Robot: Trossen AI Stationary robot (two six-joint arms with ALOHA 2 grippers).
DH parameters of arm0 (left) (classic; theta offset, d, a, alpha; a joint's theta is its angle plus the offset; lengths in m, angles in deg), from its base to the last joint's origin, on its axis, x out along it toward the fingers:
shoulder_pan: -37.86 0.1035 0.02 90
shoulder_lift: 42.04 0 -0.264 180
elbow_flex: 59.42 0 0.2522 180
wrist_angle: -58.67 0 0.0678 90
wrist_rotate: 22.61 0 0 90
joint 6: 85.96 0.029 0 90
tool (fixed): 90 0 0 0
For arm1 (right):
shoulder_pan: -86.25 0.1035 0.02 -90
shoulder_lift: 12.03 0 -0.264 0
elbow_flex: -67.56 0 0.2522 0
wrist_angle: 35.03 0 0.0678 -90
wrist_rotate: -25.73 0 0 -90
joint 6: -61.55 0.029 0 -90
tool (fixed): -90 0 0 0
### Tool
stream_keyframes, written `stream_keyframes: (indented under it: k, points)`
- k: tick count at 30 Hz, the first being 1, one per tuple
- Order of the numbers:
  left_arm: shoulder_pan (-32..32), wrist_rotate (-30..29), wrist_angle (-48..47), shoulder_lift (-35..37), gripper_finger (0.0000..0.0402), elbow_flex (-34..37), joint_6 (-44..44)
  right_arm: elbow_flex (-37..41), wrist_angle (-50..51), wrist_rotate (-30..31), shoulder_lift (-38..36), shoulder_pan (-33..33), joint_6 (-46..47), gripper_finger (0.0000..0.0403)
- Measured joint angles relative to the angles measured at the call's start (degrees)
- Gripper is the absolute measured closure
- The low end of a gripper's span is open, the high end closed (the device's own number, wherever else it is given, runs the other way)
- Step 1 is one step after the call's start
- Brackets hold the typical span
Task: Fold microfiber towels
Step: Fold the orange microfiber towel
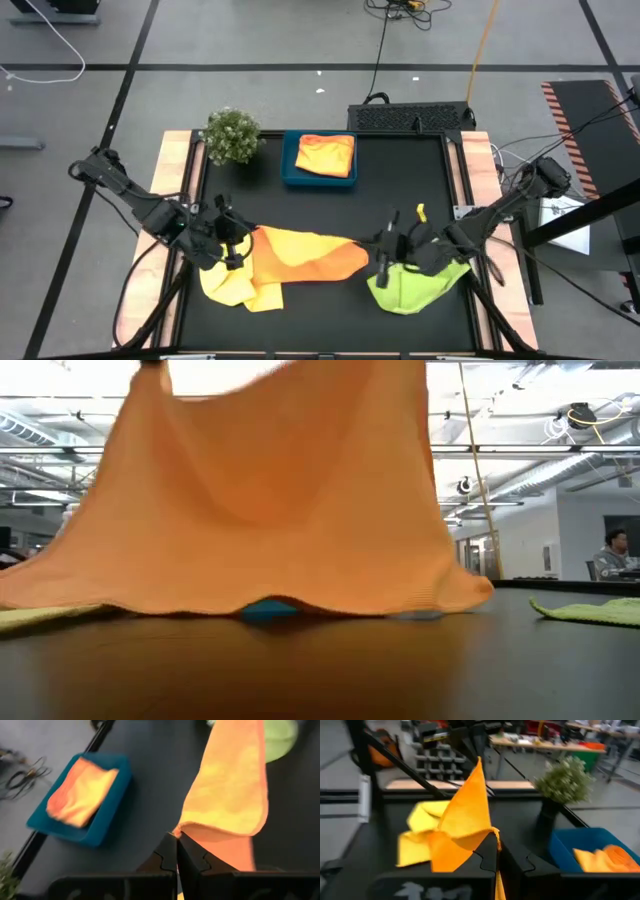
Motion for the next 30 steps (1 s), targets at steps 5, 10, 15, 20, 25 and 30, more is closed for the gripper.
stream_keyframes:
  k: [5,10,15,20,25,30]
  points:
    - [-3.35,-0.52,3.30,-0.02,0.0401,-3.59,2.38,0.00,-2.60,-0.01,-2.47,3.91,-0.50,0.0403]
    - [-5.16,-0.81,5.88,-0.01,0.0401,-5.32,5.18,0.00,-4.83,-0.12,-3.72,7.24,0.68,0.0403]
    - [-3.92,-4.92,2.10,-0.02,0.0401,-5.41,4.67,0.00,-1.37,2.62,-5.31,8.02,4.51,0.0403]
    - [2.08,-4.54,-2.79,-0.04,0.0401,-1.47,0.92,0.00,12.73,4.62,-5.47,3.59,16.02,0.0403]
    - [9.31,0.13,0.59,-0.04,0.0401,5.77,3.41,0.02,31.09,3.12,-5.30,-2.66,29.98,0.0403]
    - [17.04,4.13,12.29,-0.09,0.0401,14.30,12.65,3.75,35.00,2.83,-5.26,-7.99,33.47,0.0403]
